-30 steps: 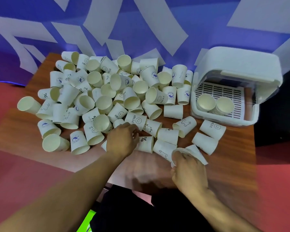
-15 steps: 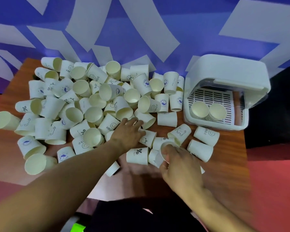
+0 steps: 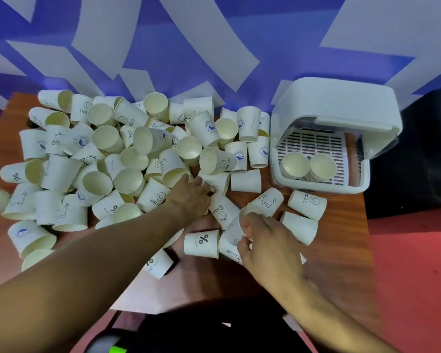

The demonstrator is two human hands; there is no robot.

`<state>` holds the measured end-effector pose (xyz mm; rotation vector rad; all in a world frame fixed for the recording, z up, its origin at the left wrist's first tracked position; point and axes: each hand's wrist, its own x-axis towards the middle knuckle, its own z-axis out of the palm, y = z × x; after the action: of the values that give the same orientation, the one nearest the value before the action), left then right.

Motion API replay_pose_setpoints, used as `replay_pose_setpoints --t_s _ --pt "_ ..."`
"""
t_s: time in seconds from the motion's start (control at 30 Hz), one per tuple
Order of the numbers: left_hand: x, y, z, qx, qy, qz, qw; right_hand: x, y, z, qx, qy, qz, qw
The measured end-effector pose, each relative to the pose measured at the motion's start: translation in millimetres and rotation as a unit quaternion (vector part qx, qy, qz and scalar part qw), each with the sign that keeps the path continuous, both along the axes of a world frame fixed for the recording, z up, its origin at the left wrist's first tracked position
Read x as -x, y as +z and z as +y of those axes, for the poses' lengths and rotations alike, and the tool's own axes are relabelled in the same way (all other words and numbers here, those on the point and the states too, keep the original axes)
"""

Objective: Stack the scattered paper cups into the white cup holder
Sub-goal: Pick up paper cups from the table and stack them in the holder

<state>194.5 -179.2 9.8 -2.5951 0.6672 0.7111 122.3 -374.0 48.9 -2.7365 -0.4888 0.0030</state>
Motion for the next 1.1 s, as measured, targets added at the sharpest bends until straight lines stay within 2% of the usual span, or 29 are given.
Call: replay_pose_setpoints --t_s 0.23,0.4,0.6,0.73,0.9,1.1 --pt "-4 25 0 -0.001 0.007 -0.042 0.999 -11 3 -4 -0.024 0.007 -0.002 1.0" --pt "-8 43 -1 -0.006 0.013 -0.067 0.998 -19 1 -20 -0.062 -0.044 0.025 0.997" --pt "-22 55 -17 0.043 0.038 -0.118 0.991 -35 9 -48 -0.114 -0.087 -0.02 0.99" --pt "-35 64 -40 0.146 0.069 -0.172 0.972 -51 20 -77 -0.134 -0.133 -0.044 0.981" --pt "-50 69 -80 0.357 0.148 -0.194 0.902 -82 22 -125 -0.141 -0.168 -0.108 0.97" --pt "-64 53 -136 0.427 0.142 -0.217 0.866 -125 6 -168 -0.087 -0.158 -0.124 0.976"
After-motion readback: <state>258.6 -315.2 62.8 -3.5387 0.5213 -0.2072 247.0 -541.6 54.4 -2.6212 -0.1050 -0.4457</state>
